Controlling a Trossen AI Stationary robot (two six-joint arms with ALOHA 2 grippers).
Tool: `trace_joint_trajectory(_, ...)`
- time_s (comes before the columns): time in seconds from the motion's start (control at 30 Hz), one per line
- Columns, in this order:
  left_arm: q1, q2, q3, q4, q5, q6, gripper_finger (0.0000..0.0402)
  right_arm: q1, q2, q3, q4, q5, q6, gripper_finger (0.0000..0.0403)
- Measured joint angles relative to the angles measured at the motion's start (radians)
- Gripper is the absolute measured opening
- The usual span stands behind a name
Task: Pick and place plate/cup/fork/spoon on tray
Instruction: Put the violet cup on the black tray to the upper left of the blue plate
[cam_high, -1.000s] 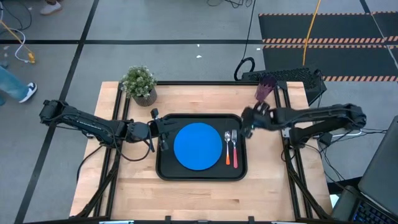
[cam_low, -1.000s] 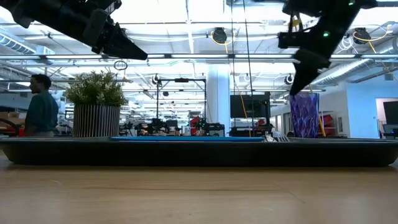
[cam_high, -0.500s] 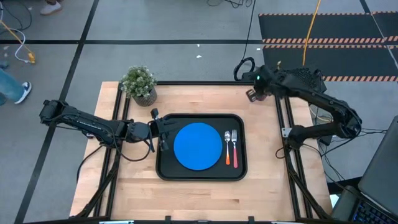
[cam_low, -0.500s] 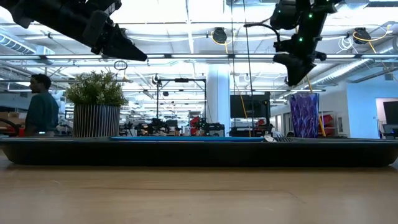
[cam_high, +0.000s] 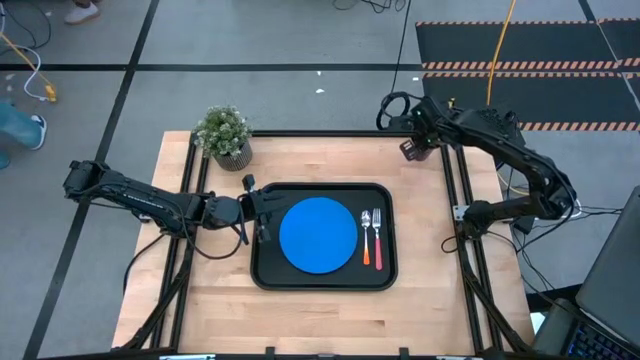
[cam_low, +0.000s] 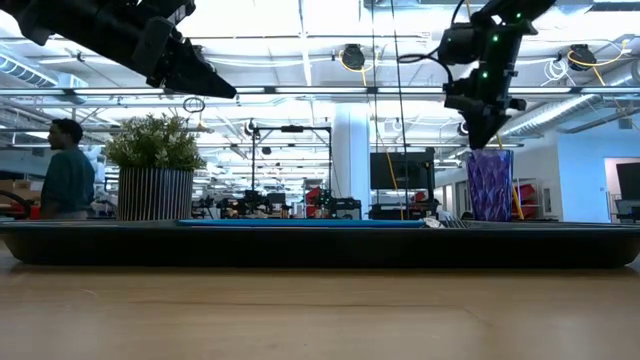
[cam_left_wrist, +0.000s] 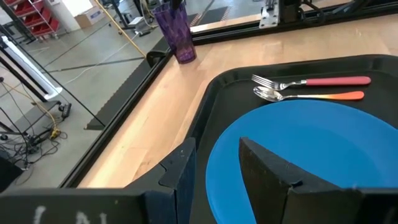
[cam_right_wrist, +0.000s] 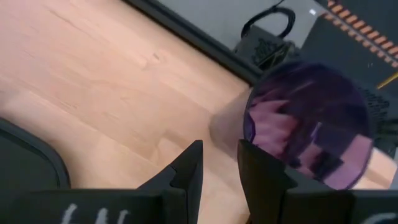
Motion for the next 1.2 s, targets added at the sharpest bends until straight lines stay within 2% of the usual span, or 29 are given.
trace_joint_trajectory(0.23, 0.000, 0.000, 0.000, 0.000, 0.000, -0.001, 0.0127, -0.011, 0.005, 0.034, -0.006, 0.051, -0.041, 0.0104)
trace_joint_trajectory(0.5, 0.000, 0.000, 0.000, 0.000, 0.000, -0.005, 0.0127, -0.065, 0.118, 0.034, -0.040, 0.048, -0.050, 0.0150)
trace_joint_trajectory(0.6, 0.000, 0.000, 0.000, 0.000, 0.000, -0.003, 0.0127, -0.064, 0.156, 0.033, -0.031, 0.041, -0.088, 0.0152)
trace_joint_trajectory(0.7, 0.000, 0.000, 0.000, -0.001, 0.000, -0.001, 0.0127, -0.062, 0.183, 0.033, -0.027, 0.022, -0.131, 0.0120)
trace_joint_trajectory(0.83, 0.000, 0.000, 0.000, -0.004, 0.000, 0.000, 0.0127, -0.044, 0.184, 0.033, -0.010, 0.024, -0.172, 0.0028)
trace_joint_trajectory(0.87, 0.000, 0.000, 0.000, -0.007, 0.000, 0.000, 0.0127, -0.035, 0.179, 0.033, -0.007, 0.026, -0.195, 0.0015)
trace_joint_trajectory(1.03, 0.000, 0.000, 0.000, -0.008, 0.000, 0.000, 0.0127, 0.022, 0.105, 0.033, 0.047, 0.006, -0.216, 0.0005)
trace_joint_trajectory(1.2, 0.000, 0.000, 0.000, -0.008, -0.004, 0.003, 0.0127, 0.106, -0.005, 0.033, 0.120, -0.098, -0.182, 0.0003)
